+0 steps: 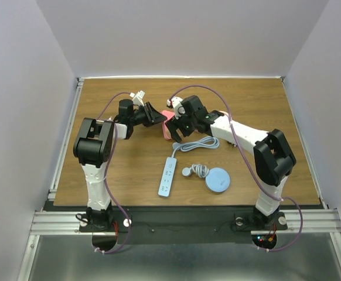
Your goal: Insert the plug
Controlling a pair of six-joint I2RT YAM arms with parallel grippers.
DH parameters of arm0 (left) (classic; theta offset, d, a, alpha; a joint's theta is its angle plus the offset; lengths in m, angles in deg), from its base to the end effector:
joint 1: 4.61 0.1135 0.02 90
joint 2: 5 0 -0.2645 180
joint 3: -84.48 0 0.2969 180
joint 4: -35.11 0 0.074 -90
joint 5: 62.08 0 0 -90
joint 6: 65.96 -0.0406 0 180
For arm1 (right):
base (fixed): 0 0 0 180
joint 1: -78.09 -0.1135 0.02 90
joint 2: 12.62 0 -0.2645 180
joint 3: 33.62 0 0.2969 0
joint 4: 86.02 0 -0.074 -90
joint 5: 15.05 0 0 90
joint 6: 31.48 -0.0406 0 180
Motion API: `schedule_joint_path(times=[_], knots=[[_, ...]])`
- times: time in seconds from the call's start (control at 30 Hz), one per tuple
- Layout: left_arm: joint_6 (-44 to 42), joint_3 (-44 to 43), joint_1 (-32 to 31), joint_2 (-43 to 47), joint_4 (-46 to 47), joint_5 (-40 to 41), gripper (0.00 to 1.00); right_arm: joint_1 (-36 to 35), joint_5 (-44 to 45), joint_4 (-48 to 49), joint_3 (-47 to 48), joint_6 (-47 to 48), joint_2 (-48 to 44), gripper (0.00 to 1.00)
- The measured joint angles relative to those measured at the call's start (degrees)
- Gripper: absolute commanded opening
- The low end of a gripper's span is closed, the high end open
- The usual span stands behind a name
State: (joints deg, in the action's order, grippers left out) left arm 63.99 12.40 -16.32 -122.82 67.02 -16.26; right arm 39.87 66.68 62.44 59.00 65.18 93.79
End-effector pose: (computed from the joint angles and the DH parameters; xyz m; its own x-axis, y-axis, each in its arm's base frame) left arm 0.4357 -0.1192 0.1101 -0.6984 -0.3255 -0.6374 0.4693 0.4642 -0.7512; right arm 0.3604 0.2912 0.2153 -0.4747 -0.5199 -0.7101 -0.7518 0.6591 0.0201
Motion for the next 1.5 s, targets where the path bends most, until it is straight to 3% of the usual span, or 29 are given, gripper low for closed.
schedule_joint_path(times=[0.33, 0.83, 1.0, 1.5], knots=[[-0.3, 0.0, 0.2, 0.0, -0.3, -0.5, 0.0, 1.0, -3.3, 7.5, -3.0, 4.0, -1.9, 0.86], [-0.6, -0.2, 0.2, 0.0, -0.9, -0.6, 0.0, 2.7, -8.1, 9.2, -3.1, 4.7, 1.0, 0.79], [-0.7, -0.3, 0.2, 0.0, -1.1, -0.7, 0.0, 3.0, -9.1, 9.2, -3.1, 4.9, 1.7, 0.54], [-1.0, -0.3, 0.6, 0.0, -1.4, -0.1, 0.0, 3.3, -11.5, 9.7, -0.9, 4.0, 3.7, 0.24]])
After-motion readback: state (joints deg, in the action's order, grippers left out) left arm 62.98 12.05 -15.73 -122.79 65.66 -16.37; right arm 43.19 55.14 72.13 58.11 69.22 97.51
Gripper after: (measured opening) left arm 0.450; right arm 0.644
